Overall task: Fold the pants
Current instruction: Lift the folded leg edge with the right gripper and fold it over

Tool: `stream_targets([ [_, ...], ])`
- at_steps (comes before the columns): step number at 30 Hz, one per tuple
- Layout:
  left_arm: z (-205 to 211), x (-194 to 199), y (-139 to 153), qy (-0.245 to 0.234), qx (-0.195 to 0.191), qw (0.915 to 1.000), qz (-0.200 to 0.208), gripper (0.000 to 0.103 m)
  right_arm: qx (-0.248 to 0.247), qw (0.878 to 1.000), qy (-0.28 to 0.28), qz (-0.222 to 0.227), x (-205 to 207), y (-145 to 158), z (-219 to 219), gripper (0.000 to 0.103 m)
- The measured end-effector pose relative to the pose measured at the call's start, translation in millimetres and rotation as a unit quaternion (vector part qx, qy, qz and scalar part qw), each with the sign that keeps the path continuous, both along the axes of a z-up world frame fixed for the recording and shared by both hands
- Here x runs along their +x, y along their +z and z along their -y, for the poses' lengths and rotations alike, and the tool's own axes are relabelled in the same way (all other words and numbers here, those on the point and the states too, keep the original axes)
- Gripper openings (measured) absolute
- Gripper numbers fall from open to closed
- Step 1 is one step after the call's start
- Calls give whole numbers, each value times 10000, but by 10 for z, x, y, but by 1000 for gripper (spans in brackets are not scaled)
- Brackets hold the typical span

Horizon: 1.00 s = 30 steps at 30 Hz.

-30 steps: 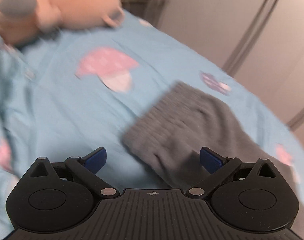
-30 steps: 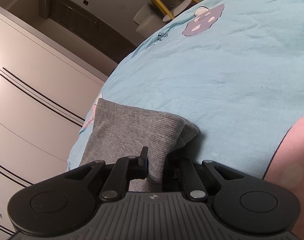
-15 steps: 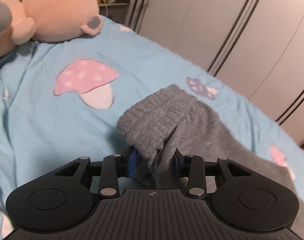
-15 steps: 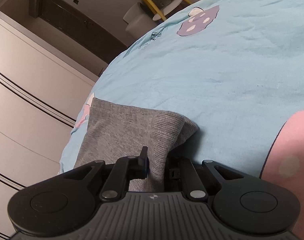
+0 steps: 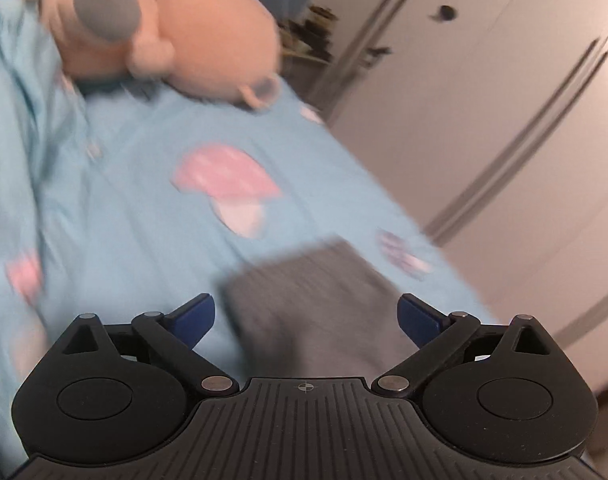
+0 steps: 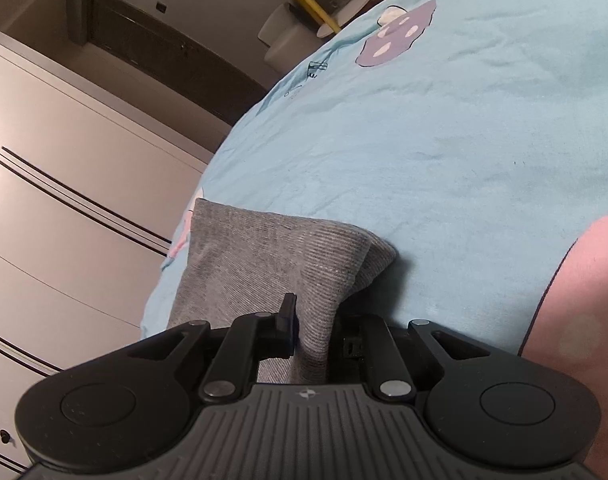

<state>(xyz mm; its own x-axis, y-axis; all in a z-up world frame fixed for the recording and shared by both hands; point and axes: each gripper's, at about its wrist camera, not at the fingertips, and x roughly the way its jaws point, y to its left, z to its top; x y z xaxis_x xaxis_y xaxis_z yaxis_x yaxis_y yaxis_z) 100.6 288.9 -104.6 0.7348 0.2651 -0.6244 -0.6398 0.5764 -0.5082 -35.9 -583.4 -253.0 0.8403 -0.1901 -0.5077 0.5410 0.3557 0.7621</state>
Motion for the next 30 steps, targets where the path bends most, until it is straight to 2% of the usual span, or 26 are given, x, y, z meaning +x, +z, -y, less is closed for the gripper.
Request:
stream_targets([
  [2, 235, -3, -90, -341, -288, 9990, -17, 102, 5, 9999, 23, 124, -6, 4, -6, 22],
  [4, 493, 58, -272, -754, -525, 9955, -248, 102, 78, 9993, 64, 362, -1, 14, -1, 43],
  [6, 693, 140, -486, -1061, -761, 9898, -574, 102, -25, 9994, 109, 319, 67, 59, -17, 51],
  [8, 811, 222, -687, -1234, -1148, 9812, -936, 101, -191, 9996, 148, 126, 148, 101, -31, 51],
  [9, 826, 240, -740, -1318, -1299, 9769, -1066, 101, -223, 9996, 151, 85, 174, 114, -29, 50],
  [10, 825, 268, -754, -1383, -1315, 9754, -1104, 101, -220, 9997, 132, 37, 218, 123, -19, 45],
  [11, 811, 270, -740, -1330, -1220, 9776, -1082, 101, -185, 9998, 91, -11, 232, 123, -4, 39],
  [13, 786, 244, -710, -1148, -979, 9834, -1006, 101, -62, 9999, 60, -116, 235, 98, 52, 9],
  [17, 809, 261, -725, -1070, -825, 9854, -1040, 101, -53, 10000, 59, 23, 151, 125, 33, 9],
  [19, 834, 290, -720, -1148, -716, 9852, -1057, 101, -248, 9995, 69, -192, 188, 188, -6, 9],
  [21, 849, 274, -688, -1243, -579, 9853, -1021, 101, -406, 9985, 80, -357, 230, 300, -54, 9],
  [23, 886, 190, -610, -1296, -513, 9861, -900, 101, -698, 9970, 217, -263, 306, 542, -159, 9],
  [24, 878, 169, -595, -1306, -526, 9864, -843, 101, -984, 9943, 349, -206, 360, 711, -268, 9],
  [26, 850, 126, -555, -1317, -652, 9863, -754, 101, -1864, 9791, 786, -229, 587, 1127, -635, 9],
  [28, 810, 43, -474, -1343, -833, 9852, -668, 101, -2523, 9563, 1477, -71, 862, 1483, -1144, 9],
  [30, 796, -92, -352, -1334, -953, 9853, -470, 101, -3091, 9235, 2270, -23, 1120, 1689, -1727, 9],
])
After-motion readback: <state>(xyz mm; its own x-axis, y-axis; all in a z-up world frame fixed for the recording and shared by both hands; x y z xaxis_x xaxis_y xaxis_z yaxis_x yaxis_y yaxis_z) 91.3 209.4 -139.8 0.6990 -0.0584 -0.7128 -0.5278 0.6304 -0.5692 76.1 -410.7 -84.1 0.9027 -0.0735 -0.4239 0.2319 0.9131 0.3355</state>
